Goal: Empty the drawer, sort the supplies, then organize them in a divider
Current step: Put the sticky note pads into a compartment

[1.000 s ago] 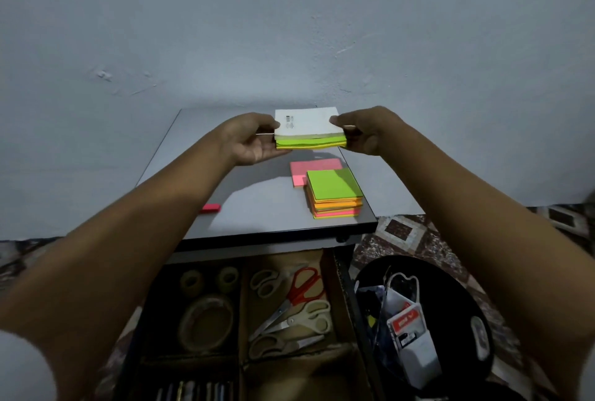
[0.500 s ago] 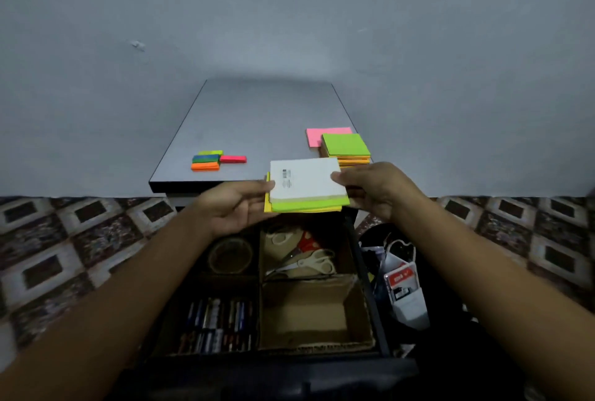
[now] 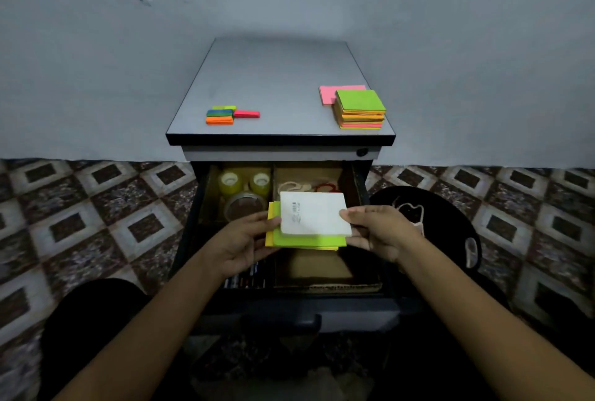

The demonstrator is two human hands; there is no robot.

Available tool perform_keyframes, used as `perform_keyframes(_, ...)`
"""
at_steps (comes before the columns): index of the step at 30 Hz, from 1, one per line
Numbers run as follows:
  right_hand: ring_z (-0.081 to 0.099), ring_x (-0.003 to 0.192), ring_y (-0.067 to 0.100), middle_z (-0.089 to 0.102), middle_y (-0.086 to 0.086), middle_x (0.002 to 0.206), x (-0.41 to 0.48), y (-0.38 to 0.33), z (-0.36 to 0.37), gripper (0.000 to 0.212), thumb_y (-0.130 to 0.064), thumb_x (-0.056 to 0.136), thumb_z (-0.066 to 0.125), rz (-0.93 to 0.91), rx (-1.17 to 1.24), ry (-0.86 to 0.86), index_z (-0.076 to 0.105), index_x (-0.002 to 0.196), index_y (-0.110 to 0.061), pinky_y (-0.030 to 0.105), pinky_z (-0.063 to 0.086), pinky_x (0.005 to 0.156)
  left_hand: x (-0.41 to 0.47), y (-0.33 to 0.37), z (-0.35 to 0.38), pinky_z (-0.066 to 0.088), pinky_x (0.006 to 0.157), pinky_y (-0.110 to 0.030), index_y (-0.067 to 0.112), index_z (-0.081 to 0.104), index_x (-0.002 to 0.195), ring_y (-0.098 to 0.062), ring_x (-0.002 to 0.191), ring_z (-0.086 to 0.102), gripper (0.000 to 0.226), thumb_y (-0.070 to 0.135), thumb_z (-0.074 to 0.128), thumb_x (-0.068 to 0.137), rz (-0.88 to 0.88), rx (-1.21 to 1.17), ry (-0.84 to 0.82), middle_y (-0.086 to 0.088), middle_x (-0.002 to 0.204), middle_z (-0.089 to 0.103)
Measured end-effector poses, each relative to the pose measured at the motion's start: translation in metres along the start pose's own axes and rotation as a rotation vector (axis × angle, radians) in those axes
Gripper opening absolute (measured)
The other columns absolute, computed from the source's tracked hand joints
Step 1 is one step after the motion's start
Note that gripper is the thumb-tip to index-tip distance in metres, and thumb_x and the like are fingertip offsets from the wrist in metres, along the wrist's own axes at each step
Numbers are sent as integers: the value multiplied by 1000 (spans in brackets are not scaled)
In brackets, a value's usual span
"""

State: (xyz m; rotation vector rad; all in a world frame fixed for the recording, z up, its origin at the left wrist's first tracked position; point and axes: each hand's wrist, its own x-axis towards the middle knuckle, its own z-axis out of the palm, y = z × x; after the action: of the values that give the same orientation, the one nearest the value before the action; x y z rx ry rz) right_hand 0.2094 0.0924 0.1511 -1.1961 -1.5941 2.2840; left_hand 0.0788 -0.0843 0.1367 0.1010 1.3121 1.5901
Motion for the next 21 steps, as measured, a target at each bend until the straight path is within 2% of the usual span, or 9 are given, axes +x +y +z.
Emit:
perform_keyframes(6, 68, 54, 16, 71, 6, 63, 0, 11, -9, 10, -1, 93, 51, 103, 72, -62, 56, 86, -5, 31, 57, 53, 2, -14, -10, 57, 55, -22, 10, 63, 100, -12, 62, 70, 18, 0, 54, 88, 27, 44, 49, -4, 75, 73)
perform_keyframes(13, 65, 57, 14, 68, 6, 73, 6, 31, -20, 20, 7, 91, 49, 137, -154, -79, 57, 87, -11, 24, 56, 53, 7, -9, -33, 57, 54, -22, 11, 62, 94, -12, 64, 70, 15, 0, 55, 89, 87, 72, 180, -1, 73, 73)
perform_keyframes(17, 61, 64, 18, 63, 10, 78, 9, 39, -15, 22, 9, 92, 46, 158, -242, -63, 51, 83, -10, 26, 55, 51, 10, -4, -45, 58, 57, -22, 13, 60, 95, -17, 80, 64, 15, 1, 52, 91, 126, 42, 238, -6, 91, 66)
perform_keyframes(21, 52, 65, 18, 55, 11, 77, 15, 44, -10, 21, 8, 91, 47, 150, -406, -9, 50, 82, -10, 32, 51, 62, 11, -3, -55, 56, 55, -20, 13, 60, 94, -15, 74, 65, 15, 2, 51, 92, 143, -22, 260, -5, 93, 65)
